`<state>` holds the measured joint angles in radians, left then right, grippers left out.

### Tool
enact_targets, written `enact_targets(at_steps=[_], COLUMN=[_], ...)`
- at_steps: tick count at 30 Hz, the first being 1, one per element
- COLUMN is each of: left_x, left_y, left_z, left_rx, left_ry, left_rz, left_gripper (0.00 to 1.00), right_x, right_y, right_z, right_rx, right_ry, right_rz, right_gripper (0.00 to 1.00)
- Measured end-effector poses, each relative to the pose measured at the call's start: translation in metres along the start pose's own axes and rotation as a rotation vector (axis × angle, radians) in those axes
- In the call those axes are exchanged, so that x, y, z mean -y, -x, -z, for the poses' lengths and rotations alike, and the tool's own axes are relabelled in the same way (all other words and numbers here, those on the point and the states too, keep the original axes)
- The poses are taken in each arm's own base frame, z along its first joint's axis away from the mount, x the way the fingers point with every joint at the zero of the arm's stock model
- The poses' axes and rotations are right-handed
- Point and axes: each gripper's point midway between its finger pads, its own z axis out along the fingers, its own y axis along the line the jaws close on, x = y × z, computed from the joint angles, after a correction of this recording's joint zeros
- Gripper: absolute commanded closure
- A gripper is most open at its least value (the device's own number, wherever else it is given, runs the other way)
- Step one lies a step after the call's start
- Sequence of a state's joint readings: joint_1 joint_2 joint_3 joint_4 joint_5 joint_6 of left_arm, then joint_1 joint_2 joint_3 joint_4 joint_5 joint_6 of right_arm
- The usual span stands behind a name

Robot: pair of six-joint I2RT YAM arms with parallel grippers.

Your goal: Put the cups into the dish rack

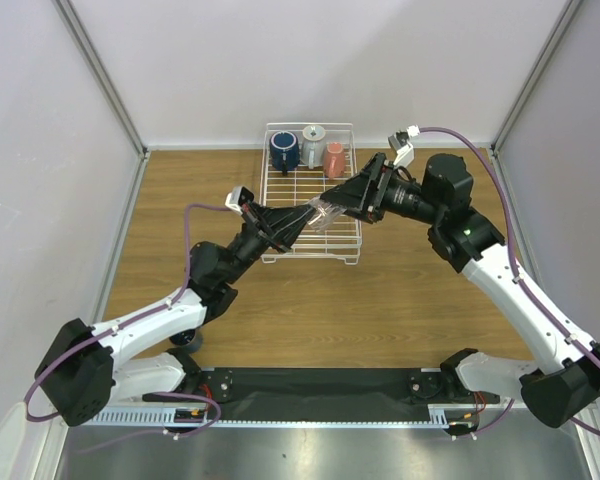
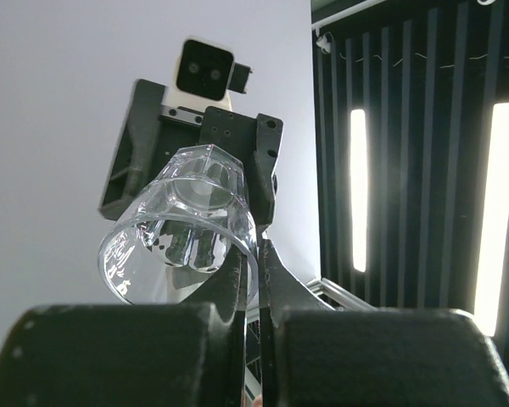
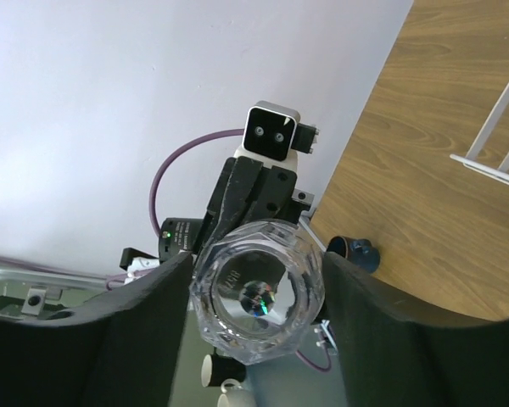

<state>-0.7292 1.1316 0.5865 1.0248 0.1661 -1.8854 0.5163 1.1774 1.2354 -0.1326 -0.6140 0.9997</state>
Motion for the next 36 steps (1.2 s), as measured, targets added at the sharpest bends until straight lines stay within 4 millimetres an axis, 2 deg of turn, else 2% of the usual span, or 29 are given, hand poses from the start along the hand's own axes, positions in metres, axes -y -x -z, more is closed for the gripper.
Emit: enact_targets(at_steps=[2, 3, 4, 7, 8, 10, 11, 12, 14, 15, 16, 17, 19, 21, 22, 23, 25, 28, 31, 33, 36], left_x=[0.000, 0.001, 0.001, 0.002, 0.002, 0.002, 0.002, 0.002, 0.002, 0.001, -0.001, -0.003, -0.006, -0.010, -0.014, -0.019, -0.028, -0.035, -0.028, -0.024, -0.020], left_y=[0.000, 0.000, 0.000, 0.002, 0.003, 0.003, 0.003, 0.003, 0.003, 0.004, 0.003, 0.003, 0.001, 0.000, 0.001, 0.002, 0.005, 0.007, 0.005, 0.006, 0.021], left_z=[0.000, 0.000, 0.000, 0.000, 0.000, 0.000, 0.000, 0.000, -0.001, -0.001, -0.001, -0.001, 0.000, 0.006, 0.011, 0.018, 0.031, 0.051, 0.066, 0.074, 0.076], left_rx=[0.002, 0.003, 0.006, 0.016, 0.018, 0.020, 0.022, 0.022, 0.022, 0.022, 0.019, 0.016, 0.007, 0.006, 0.010, 0.016, 0.036, 0.049, 0.052, 0.051, 0.078], left_ry=[-0.003, -0.006, -0.009, -0.011, -0.012, -0.013, -0.014, -0.013, -0.013, -0.010, -0.006, -0.002, 0.006, 0.007, 0.015, 0.025, 0.042, 0.064, 0.079, 0.112, 0.211], left_rz=[0.002, 0.003, 0.005, 0.012, 0.012, 0.013, 0.013, 0.017, 0.019, 0.017, 0.015, 0.012, 0.016, 0.014, 0.015, 0.010, 0.009, -0.011, -0.070, -0.156, -0.317], left_gripper=[1.00, 1.00, 1.00, 1.00, 1.00, 1.00, 1.00, 0.98, 0.80, 0.68, 0.49, 0.40, 0.28, 0.23, 0.17, 0.17, 0.28, 0.28, 0.25, 0.23, 0.21], right_x=[-0.002, -0.002, -0.001, -0.001, -0.001, -0.001, -0.001, -0.001, -0.001, 0.000, 0.001, 0.003, 0.008, 0.014, 0.017, 0.020, 0.028, 0.040, 0.052, 0.062, 0.080], right_y=[0.000, 0.000, 0.000, 0.001, 0.001, 0.001, 0.001, 0.002, 0.002, 0.002, 0.002, 0.000, -0.003, -0.005, -0.005, -0.004, -0.003, 0.003, 0.013, 0.021, 0.034], right_z=[0.000, 0.000, -0.001, -0.003, -0.003, -0.003, -0.004, -0.004, -0.004, -0.004, -0.005, -0.006, -0.009, -0.011, -0.012, -0.013, -0.014, -0.016, -0.018, -0.020, -0.026], right_rx=[0.001, 0.000, 0.000, 0.007, 0.010, 0.013, 0.014, 0.016, 0.018, 0.019, 0.016, 0.009, -0.005, -0.014, -0.016, -0.016, -0.015, 0.010, 0.048, 0.075, 0.110], right_ry=[0.000, 0.000, -0.001, -0.006, -0.008, -0.011, -0.011, -0.013, -0.017, -0.021, -0.029, -0.037, -0.068, -0.096, -0.115, -0.128, -0.166, -0.228, -0.292, -0.336, -0.415], right_rz=[0.007, 0.008, 0.009, 0.010, 0.010, 0.010, 0.010, 0.010, 0.009, 0.006, 0.004, 0.001, -0.004, -0.008, -0.009, -0.008, -0.004, 0.011, 0.036, 0.057, 0.100], right_gripper=[0.42, 0.50, 0.54, 0.61, 0.72, 0.84, 0.97, 1.00, 1.00, 1.00, 1.00, 1.00, 1.00, 1.00, 1.00, 1.00, 1.00, 1.00, 1.00, 1.00, 1.00])
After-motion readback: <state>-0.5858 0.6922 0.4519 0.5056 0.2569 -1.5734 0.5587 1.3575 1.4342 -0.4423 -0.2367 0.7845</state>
